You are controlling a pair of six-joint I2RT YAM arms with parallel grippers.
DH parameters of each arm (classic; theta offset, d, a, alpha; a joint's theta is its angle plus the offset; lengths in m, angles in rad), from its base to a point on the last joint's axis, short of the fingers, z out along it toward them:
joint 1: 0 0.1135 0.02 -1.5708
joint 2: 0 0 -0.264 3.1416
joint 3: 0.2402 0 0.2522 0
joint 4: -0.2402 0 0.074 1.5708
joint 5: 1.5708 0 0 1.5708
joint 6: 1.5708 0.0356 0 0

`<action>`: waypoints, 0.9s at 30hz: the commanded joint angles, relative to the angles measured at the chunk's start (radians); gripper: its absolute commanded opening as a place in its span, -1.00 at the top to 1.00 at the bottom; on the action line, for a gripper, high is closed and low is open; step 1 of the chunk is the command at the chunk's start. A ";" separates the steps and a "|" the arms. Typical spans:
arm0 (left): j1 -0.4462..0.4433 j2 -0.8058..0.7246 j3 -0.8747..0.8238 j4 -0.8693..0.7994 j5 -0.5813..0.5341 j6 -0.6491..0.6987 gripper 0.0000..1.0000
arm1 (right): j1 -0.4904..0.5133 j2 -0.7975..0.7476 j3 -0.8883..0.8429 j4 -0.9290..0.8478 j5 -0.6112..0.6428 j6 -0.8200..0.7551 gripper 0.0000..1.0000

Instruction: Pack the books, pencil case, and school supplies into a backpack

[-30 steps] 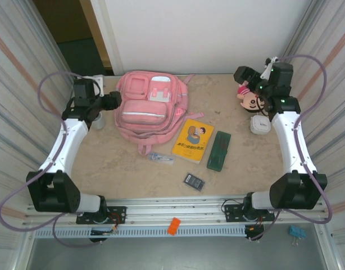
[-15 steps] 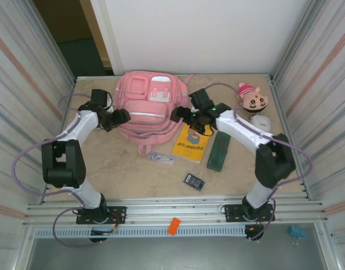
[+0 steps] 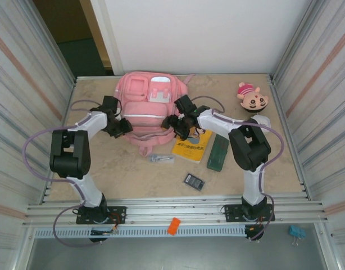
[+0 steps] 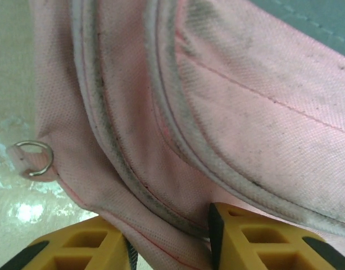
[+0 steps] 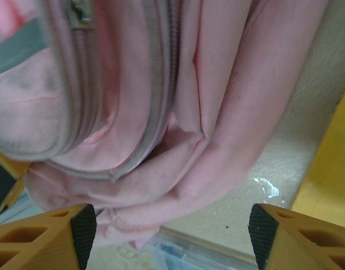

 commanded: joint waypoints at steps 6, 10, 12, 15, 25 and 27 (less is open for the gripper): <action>-0.040 -0.149 -0.141 -0.144 -0.102 0.058 0.26 | -0.034 0.023 -0.103 0.008 -0.013 0.080 -0.31; -0.044 -0.216 -0.187 -0.172 -0.124 0.076 0.26 | -0.074 -0.022 -0.201 0.008 -0.005 0.068 -0.31; -0.051 -0.249 -0.198 -0.187 -0.135 0.087 0.25 | -0.097 -0.044 -0.236 -0.007 -0.004 0.045 -0.30; -0.074 -0.326 -0.196 -0.195 -0.137 0.113 0.17 | -0.132 -0.090 -0.270 -0.032 -0.001 0.000 -0.31; -0.107 -0.612 -0.142 0.003 0.051 0.551 -0.38 | -0.085 -0.337 -0.165 -0.120 0.028 -0.242 -0.38; -0.098 -0.636 -0.180 0.079 0.170 0.694 -0.38 | -0.068 -0.370 -0.184 -0.098 0.038 -0.242 -0.38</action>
